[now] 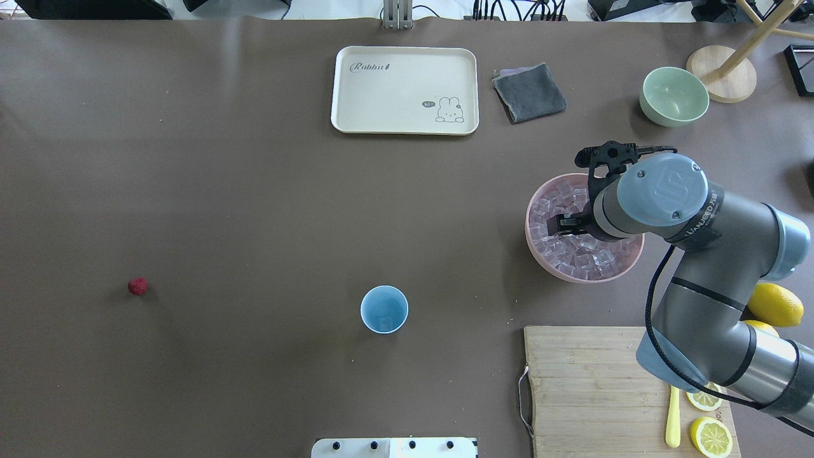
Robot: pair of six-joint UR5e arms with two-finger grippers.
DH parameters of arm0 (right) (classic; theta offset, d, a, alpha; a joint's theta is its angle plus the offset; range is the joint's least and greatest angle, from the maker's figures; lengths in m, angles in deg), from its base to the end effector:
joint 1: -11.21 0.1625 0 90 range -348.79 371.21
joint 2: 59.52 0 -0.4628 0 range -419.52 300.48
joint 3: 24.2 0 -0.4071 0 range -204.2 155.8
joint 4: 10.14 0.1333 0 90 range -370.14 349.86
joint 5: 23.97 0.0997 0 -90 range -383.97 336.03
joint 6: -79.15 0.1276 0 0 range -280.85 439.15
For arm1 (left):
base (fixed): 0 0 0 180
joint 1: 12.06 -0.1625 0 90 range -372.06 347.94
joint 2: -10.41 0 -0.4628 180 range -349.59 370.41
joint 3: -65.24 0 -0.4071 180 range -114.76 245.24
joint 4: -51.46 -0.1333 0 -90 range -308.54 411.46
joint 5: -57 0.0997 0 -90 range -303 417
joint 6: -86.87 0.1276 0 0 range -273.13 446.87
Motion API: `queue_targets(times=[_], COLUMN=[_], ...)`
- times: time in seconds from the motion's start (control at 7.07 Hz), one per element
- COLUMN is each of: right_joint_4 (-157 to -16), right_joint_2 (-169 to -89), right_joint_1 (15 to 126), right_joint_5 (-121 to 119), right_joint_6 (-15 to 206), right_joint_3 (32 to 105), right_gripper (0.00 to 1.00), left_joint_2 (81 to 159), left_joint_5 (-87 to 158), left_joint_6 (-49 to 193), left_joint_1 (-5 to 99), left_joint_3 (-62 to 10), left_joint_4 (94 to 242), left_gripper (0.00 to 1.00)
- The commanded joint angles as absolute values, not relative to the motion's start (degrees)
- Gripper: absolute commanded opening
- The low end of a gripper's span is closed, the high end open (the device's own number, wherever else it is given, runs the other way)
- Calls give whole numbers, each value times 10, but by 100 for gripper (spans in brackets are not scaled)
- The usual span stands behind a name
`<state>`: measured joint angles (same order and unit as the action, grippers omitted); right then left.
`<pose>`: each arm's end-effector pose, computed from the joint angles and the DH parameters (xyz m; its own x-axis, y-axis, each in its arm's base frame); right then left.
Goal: Mash ice and strawberries in cup
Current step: 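Lower the right gripper into the bowl and grasp another ice cube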
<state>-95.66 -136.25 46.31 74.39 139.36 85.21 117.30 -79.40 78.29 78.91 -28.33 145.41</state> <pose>-0.4287 -0.4415 0.4335 0.8128 -0.0296 0.5818 -0.1074 0.9740 0.1995 -0.0518 -0.6422 0.5020 0.6845 0.1485 -0.7137 0.1189 0.9432 0.3103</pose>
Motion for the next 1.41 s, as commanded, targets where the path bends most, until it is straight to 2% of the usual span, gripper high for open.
queue_targets(times=[0.0,0.14,0.28,0.57,0.71,1.27], right_joint_4=[-960,-961,-961,-961,-960,-961], right_joint_2=[-1362,-1362,-1362,-1362,-1362,-1365], right_joint_1=[450,450,446,446,447,459], right_joint_5=[726,724,723,721,722,720], right_joint_6=[1394,1394,1394,1394,1394,1394], right_joint_3=[850,848,845,848,850,867], right_gripper=[98,88,59,27,0,0], left_joint_2=[1173,1173,1173,1173,1173,1165], left_joint_5=[-793,-792,-792,-791,-791,-791], left_joint_6=[783,783,783,783,783,783], left_joint_1=[789,787,787,787,787,786], left_joint_3=[-280,-279,-281,-278,-278,-278], left_joint_4=[1454,1455,1455,1455,1455,1456], left_gripper=[99,99,99,99,99,99])
